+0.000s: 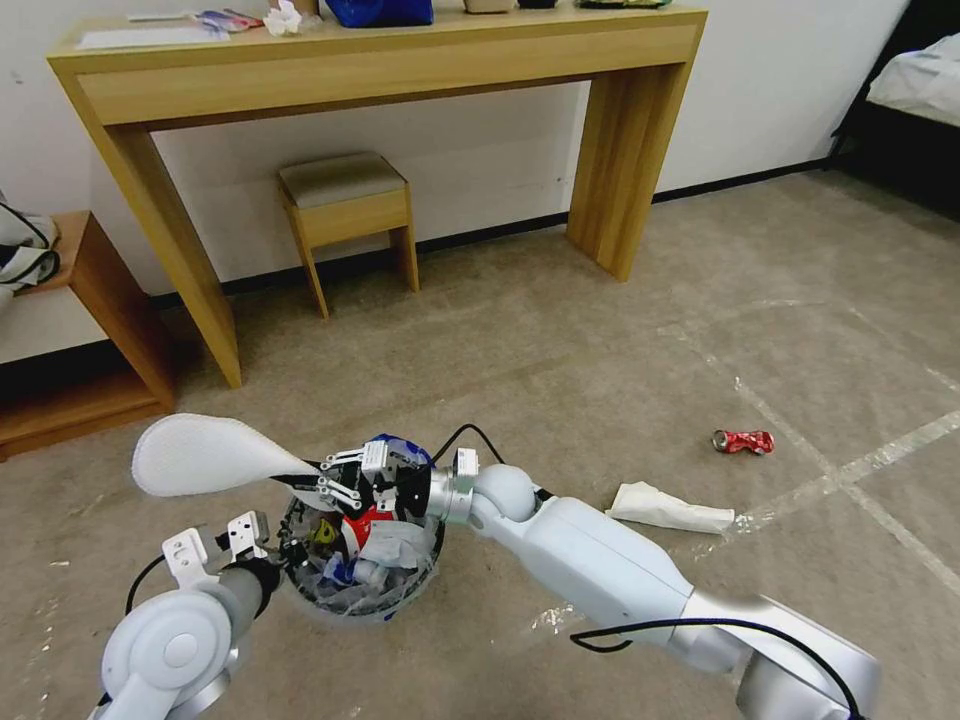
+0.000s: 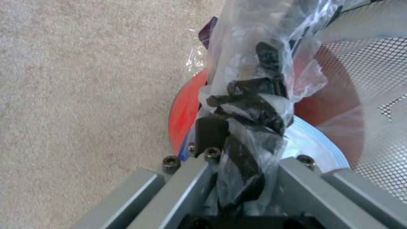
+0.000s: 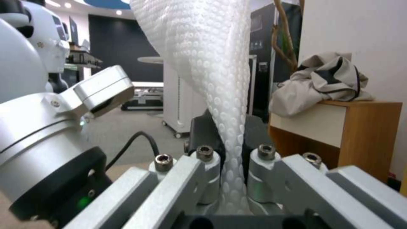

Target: Pick up the trash bin and place the garbage on the floor into it.

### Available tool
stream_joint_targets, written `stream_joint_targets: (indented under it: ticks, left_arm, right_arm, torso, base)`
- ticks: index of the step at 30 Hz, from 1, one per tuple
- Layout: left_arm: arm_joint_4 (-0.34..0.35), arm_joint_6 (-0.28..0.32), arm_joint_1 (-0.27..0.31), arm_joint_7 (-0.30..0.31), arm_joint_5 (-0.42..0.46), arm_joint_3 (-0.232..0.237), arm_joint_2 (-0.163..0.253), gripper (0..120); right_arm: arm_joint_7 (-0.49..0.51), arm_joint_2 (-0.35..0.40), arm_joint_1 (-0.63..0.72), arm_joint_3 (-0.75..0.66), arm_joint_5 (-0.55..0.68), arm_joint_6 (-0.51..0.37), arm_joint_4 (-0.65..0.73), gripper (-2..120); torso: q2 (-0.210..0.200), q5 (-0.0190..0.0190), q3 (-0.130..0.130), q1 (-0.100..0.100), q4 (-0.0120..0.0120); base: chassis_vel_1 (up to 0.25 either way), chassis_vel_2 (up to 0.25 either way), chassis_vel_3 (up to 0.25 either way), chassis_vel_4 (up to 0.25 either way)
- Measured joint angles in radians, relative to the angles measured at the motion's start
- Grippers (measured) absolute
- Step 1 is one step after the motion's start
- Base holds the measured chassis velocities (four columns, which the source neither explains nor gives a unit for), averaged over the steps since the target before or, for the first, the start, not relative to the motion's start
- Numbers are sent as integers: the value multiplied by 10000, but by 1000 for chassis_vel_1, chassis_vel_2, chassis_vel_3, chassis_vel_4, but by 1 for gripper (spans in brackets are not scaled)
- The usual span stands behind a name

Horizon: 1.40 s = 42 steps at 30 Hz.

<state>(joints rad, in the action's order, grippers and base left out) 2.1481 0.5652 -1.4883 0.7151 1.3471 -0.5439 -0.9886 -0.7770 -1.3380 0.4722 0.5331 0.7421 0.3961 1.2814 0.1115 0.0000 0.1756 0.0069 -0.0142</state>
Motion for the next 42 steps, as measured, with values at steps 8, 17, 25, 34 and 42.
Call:
stream_joint_targets:
  ticks: [8,17,25,34,42]
  left_arm:
    - [-64,0,117,0,45,29,6,0]
    - [-166,-5,249,8,60,99,-32,0]
    - [-141,-9,244,16,74,90,-41,0]
    - [-127,-35,244,60,84,77,-64,0]
    - [-69,-41,258,99,118,119,-107,0]
  right_arm:
    - [-35,181,-29,20,-262,57,-127,3]
    - [-41,272,84,99,-409,104,-133,3]
    - [-40,175,148,156,-664,204,-433,3]
    - [-9,154,171,184,-971,314,-668,3]
    - [-7,130,196,268,-1076,367,-832,3]
  torso:
    - [0,0,0,0,-1]
    - [0,0,0,0,0]
    - [0,0,0,0,0]
    - [0,-1,0,0,0]
    - [0,-1,1,0,-1]
  base:
    - [0,0,0,0]
    - [0,0,0,0]
    - [0,0,0,0]
    - [0,0,0,0]
    - [0,0,0,0]
